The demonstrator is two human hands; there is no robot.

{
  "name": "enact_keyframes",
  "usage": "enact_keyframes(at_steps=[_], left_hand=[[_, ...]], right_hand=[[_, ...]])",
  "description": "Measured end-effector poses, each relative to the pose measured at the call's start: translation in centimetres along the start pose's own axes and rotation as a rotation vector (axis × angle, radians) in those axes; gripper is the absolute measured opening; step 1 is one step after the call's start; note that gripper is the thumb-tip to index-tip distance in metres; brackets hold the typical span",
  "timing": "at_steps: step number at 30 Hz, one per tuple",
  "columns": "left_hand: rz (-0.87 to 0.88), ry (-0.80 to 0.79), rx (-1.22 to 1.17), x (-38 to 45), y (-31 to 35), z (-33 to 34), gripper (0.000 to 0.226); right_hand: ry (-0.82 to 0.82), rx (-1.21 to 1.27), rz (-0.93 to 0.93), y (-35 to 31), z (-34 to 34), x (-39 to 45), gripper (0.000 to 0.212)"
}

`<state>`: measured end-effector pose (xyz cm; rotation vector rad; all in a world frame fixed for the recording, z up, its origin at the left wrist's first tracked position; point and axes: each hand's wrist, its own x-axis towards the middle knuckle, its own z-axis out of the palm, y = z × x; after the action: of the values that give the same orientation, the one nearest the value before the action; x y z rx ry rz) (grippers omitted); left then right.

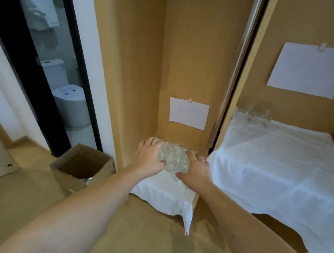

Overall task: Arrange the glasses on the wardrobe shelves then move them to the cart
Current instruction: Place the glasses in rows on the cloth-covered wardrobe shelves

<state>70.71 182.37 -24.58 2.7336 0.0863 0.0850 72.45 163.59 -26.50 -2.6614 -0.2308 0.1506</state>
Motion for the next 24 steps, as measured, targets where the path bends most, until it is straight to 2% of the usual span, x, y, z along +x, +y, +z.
enact_keyframes(at_steps=[12, 24], left_hand=[[-0.15, -0.143, 0.082, 9.5, -4.6, 4.4, 0.072], [-0.286, -0.242, 0.025, 15.2, -8.9, 9.2, 0.075]], right_hand=[[-0.186, 0.064, 0.039, 1.7, 5.9, 11.7, 0.09], [-0.348, 0.063, 0.105, 3.3, 11.1, 18.9, 0.091]])
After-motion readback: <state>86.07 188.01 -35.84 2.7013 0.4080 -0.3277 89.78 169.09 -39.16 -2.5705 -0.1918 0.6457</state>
